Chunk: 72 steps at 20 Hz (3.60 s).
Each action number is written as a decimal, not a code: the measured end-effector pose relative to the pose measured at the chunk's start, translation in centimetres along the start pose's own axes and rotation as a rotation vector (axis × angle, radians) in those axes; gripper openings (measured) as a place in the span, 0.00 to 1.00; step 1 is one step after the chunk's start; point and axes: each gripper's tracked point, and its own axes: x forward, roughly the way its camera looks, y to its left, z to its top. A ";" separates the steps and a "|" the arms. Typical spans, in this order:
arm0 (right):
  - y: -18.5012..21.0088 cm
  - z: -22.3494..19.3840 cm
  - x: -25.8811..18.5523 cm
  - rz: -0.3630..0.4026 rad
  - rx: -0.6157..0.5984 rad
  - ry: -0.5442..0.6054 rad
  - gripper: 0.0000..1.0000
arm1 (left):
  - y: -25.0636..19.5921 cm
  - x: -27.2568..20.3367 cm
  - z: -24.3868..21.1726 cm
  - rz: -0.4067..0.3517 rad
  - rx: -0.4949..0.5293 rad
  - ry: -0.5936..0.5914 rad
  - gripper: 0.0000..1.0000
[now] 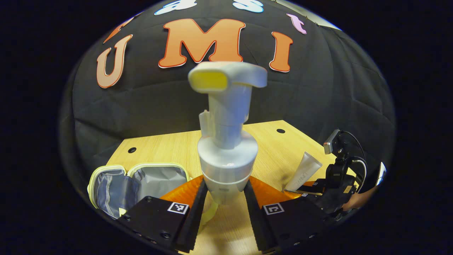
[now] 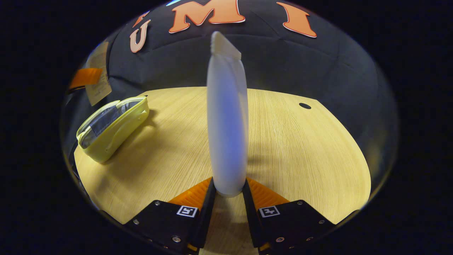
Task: First open the suitcase, pack the skin care products into it, and then close the suitcase.
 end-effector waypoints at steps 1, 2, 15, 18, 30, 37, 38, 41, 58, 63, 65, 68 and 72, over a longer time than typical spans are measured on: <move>0.1 0.6 -0.4 0.002 -0.001 -0.010 0.49 | 0.4 -0.2 -0.1 0.004 -0.003 0.001 0.62; 0.3 1.3 -0.8 0.003 -0.005 -0.021 0.48 | 0.8 -0.5 -0.3 0.008 -0.009 0.003 0.62; 9.2 9.5 -6.3 0.084 -0.093 -0.107 0.47 | 15.7 -5.4 -3.7 0.137 -0.098 0.049 0.62; 12.3 10.7 -6.9 0.108 -0.108 -0.113 0.47 | 18.3 -5.6 -4.6 0.127 -0.106 0.069 0.62; 23.1 13.6 -7.8 0.130 -0.099 -0.105 0.47 | 22.1 -3.7 -10.0 -0.045 -0.119 0.262 0.62; 27.2 13.0 -7.4 0.166 -0.056 -0.039 0.47 | 21.1 -1.8 -14.0 -0.101 -0.127 0.459 0.62; 27.7 12.8 -7.2 0.178 -0.057 -0.028 0.47 | 20.9 -1.6 -14.3 -0.098 -0.134 0.483 0.62; 28.8 12.3 -6.7 0.221 -0.059 0.001 0.47 | 20.8 -0.7 -16.2 -0.100 -0.176 0.545 0.62; 30.1 10.5 -3.1 0.361 -0.009 0.163 0.47 | 21.1 1.6 -19.6 0.148 -0.294 0.823 0.63; 31.6 9.5 -2.6 0.426 0.010 0.230 0.47 | 22.1 -0.7 -15.4 0.177 -0.219 0.700 0.75; 32.0 9.3 -2.7 0.448 0.027 0.262 0.47 | 23.6 -1.9 -14.2 0.217 -0.227 0.638 0.75; 33.9 7.5 -2.0 0.469 0.032 0.342 0.51 | 28.0 -4.8 -13.2 0.331 -0.225 0.575 0.76; 35.1 5.3 -1.5 0.483 0.054 0.452 0.47 | 32.8 -9.0 -13.7 0.426 -0.301 0.553 0.75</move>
